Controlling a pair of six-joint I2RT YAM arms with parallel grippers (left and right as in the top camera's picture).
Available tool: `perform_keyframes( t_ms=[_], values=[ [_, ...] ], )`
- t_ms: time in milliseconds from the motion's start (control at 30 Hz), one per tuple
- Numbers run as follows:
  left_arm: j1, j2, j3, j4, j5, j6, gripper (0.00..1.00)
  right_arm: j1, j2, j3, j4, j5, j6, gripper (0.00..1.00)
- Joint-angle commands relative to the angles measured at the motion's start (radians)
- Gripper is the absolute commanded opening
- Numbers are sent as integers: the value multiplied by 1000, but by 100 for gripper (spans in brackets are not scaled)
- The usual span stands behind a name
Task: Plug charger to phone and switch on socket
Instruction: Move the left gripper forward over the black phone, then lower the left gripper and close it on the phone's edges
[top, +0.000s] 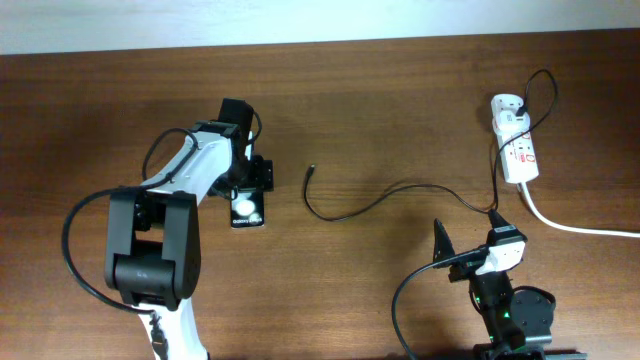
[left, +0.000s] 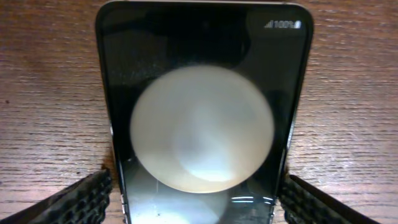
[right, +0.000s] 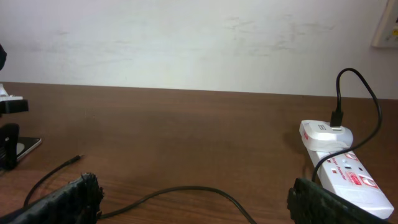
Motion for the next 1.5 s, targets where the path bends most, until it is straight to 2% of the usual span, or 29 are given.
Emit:
perform_keyframes(
  t_ms=[0, 100, 167, 367, 533, 667, 733, 800, 833, 1033, 1167, 1467],
  values=[
    [0, 65, -23, -12, 24, -14, 86, 6, -8, -7, -2, 4, 6, 99],
    [-2, 65, -23, -16, 24, -13, 84, 6, -8, -7, -2, 5, 6, 99],
    [-24, 65, -23, -25, 24, -14, 77, 6, -8, -7, -2, 5, 6, 99],
    [-55, 65, -23, -24, 24, -14, 75, 6, -8, -7, -2, 5, 7, 99],
    [-55, 65, -23, -25, 24, -14, 69, 6, -8, -7, -2, 4, 6, 99],
    [-54, 65, -23, -28, 24, -14, 69, 6, -8, -7, -2, 5, 6, 99],
    [-53, 65, -19, -45, 25, -14, 73, 6, -8, -7, -2, 4, 6, 99],
    [-53, 65, -8, -75, 24, -13, 93, 6, -8, -7, -2, 5, 7, 99],
    [-53, 65, 2, -96, 24, -13, 97, 6, -8, -7, -2, 5, 6, 99],
    [-53, 65, 77, -211, 24, -12, 98, 6, -8, -7, -2, 5, 6, 99],
    [-53, 65, 130, -267, 27, 57, 99, 6, -8, -7, -2, 5, 7, 98],
    [-53, 65, 134, -261, 27, 97, 100, 6, -8, -7, -2, 5, 6, 99]
  ],
)
